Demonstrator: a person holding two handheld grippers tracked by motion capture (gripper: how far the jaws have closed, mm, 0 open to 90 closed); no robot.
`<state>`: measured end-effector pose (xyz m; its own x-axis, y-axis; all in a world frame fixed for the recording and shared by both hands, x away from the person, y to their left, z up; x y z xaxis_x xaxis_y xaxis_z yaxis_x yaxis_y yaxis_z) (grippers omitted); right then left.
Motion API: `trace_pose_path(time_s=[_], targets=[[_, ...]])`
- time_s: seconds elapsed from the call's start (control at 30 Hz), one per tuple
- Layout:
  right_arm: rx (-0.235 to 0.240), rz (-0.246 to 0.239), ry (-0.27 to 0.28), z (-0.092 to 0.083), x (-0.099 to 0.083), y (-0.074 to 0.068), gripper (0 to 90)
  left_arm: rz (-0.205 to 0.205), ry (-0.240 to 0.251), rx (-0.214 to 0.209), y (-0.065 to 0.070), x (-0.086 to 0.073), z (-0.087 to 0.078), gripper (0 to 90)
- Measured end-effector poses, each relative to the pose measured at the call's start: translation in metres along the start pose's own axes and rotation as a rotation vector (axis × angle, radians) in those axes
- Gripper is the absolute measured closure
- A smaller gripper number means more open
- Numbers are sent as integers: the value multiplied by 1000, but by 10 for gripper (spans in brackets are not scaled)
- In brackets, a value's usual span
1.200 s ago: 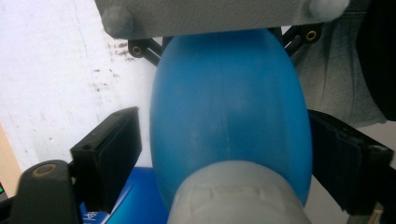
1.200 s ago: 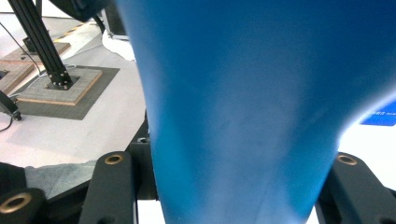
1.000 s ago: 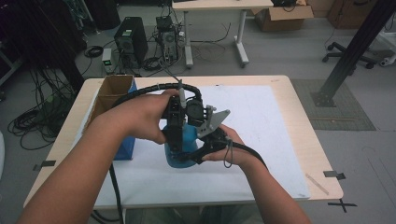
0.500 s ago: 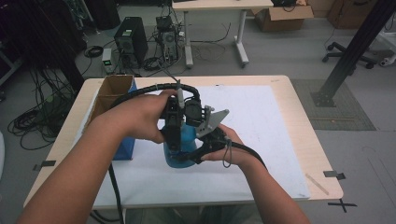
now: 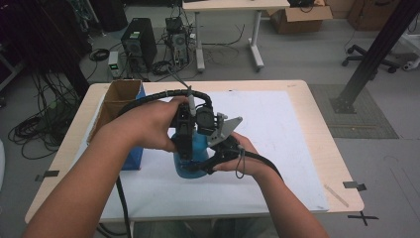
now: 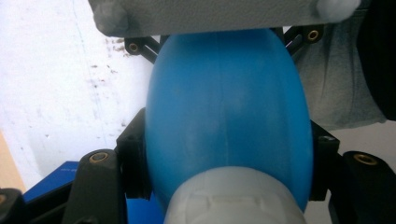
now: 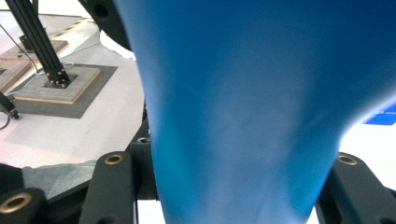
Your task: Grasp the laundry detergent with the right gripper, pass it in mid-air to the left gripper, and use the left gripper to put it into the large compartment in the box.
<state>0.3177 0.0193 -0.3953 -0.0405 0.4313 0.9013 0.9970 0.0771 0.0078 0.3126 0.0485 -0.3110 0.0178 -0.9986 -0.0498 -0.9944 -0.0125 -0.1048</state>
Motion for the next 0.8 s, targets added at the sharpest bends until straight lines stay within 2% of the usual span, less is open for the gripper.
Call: trace_pose_path(time_s=[0.13, 0.27, 0.43, 0.57, 0.67, 0.8], targets=[[-6, -4, 7, -2, 1, 1, 443, -3, 8, -1, -1, 1, -2, 375], [1, 2, 10, -2, 2, 0, 437, -11, -8, -16, -1, 1, -2, 378], [-5, 6, 12, 0, 1, 0, 419, -15, -18, -14, -2, 1, -2, 378], [-15, 15, 22, 0, 0, 1, 281, -16, -18, -5, -4, 0, -4, 378], [-32, 22, 41, -2, 0, 4, 231, -26, -16, -8, -5, -2, -5, 379], [-59, 33, 62, -7, 0, 9, 192, -20, -14, -7, -6, -3, -6, 379]])
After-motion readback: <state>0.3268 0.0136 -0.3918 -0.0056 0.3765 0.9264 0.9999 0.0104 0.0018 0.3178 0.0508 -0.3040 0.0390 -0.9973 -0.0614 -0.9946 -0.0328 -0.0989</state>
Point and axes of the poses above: each handheld gripper's, and its own axes: z roughly forward along the jaws, x roughly out of its top, y roughly to its right, the point moved 9 cm from there along z, roughly forward along the jaws
